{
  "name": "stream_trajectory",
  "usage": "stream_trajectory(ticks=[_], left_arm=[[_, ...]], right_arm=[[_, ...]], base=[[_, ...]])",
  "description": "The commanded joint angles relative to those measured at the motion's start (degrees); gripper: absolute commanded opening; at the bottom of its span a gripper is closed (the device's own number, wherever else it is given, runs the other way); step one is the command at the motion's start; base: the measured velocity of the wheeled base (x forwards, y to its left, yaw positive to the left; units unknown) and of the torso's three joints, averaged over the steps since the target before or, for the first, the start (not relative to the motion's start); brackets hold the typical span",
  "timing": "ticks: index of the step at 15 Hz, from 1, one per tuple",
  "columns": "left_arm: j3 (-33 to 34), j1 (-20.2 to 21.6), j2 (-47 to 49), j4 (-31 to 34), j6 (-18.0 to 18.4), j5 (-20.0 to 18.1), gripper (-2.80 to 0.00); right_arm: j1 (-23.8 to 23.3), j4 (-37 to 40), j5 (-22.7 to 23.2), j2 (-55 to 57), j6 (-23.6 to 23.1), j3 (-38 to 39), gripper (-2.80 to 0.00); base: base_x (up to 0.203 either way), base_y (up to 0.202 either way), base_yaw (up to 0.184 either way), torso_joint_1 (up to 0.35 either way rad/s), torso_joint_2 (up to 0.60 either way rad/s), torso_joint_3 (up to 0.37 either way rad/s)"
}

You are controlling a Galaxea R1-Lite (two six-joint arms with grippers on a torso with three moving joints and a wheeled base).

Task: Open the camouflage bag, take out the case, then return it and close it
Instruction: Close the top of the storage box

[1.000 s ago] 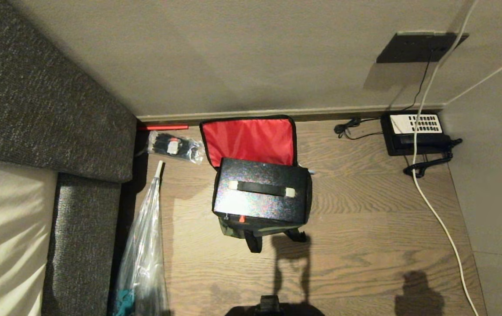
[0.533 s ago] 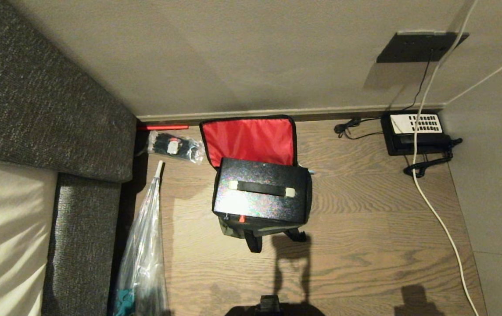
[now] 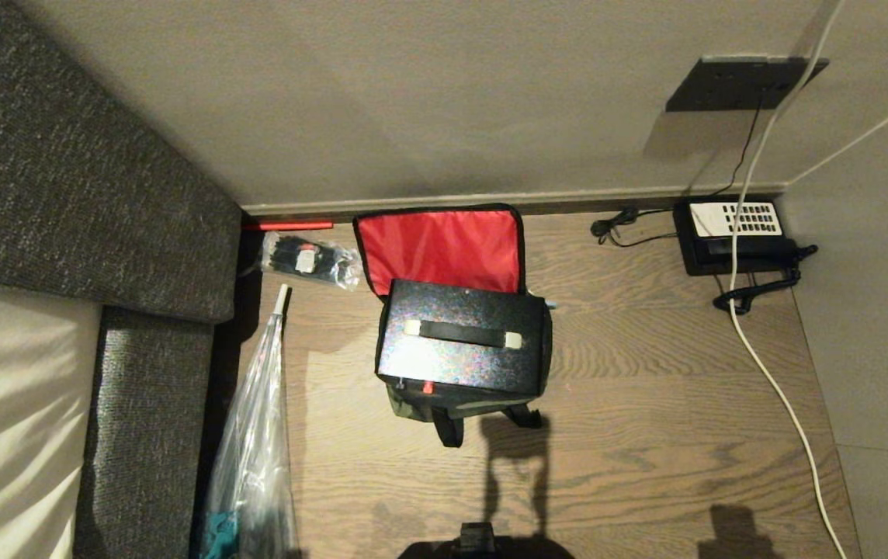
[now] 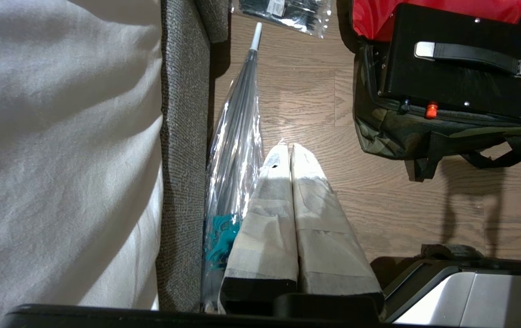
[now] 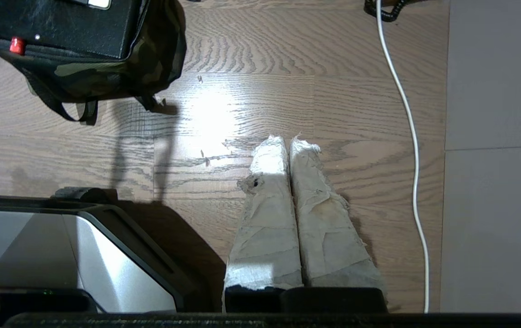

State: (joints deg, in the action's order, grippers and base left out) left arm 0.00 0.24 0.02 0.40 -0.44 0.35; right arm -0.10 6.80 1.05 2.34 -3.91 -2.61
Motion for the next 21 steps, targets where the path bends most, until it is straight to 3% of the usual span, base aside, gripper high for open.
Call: stream_trajectory(ticks=[1, 21], left_arm=[[0.18, 0.02, -0.02, -0.05, -0.18, 0.09, -2.80], [0.18, 0.02, -0.02, -0.23, 0.18, 0.09, -2.80]], right_arm=[[0.01, 0.05, 0.01, 0.30, -0.04, 0.15, -2.80], [0.01, -0.03, 0.36, 0.30, -1.01, 0.06, -2.80]], base=[[0.000, 0.000, 0.000, 0.000, 0.00, 0.000], [0.000, 0.000, 0.000, 0.000, 0.00, 0.000]])
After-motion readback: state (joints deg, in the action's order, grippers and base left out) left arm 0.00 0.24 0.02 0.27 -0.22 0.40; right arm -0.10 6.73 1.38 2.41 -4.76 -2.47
